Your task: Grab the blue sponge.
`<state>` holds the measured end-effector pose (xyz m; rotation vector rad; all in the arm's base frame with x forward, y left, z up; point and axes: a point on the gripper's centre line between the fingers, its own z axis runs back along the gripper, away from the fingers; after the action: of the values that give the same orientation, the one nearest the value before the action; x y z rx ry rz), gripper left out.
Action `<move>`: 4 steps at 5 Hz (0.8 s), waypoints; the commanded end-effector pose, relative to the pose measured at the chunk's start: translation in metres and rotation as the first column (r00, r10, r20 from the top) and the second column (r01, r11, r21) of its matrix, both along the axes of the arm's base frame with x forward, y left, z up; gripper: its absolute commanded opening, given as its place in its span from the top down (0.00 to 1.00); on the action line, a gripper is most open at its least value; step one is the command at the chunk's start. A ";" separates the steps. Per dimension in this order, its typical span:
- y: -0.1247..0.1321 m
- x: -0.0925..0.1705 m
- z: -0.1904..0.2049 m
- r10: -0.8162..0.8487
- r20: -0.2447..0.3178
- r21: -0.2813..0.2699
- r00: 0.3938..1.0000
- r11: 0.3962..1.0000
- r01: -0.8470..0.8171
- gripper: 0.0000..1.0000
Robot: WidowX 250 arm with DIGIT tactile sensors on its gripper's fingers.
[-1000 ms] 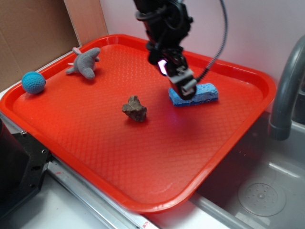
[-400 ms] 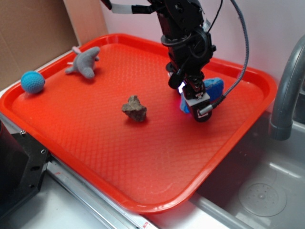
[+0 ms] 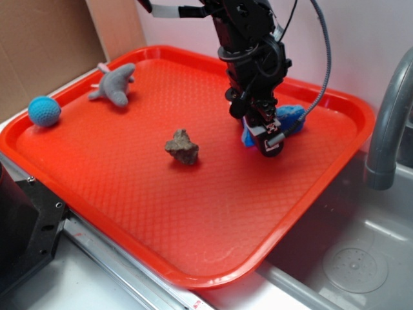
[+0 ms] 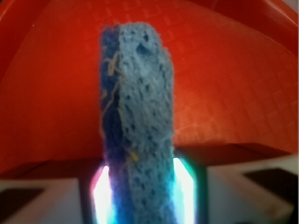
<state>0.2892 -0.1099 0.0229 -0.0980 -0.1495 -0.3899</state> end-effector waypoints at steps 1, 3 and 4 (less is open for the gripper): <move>0.016 -0.027 0.083 0.196 0.018 0.042 0.980 0.980 -0.197 1.00; 0.057 -0.079 0.144 0.380 -0.102 0.058 0.919 0.925 -0.376 1.00; 0.072 -0.103 0.157 0.419 -0.131 0.051 0.898 0.908 -0.416 1.00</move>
<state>0.1810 -0.0320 0.1692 -0.0614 0.0120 0.0519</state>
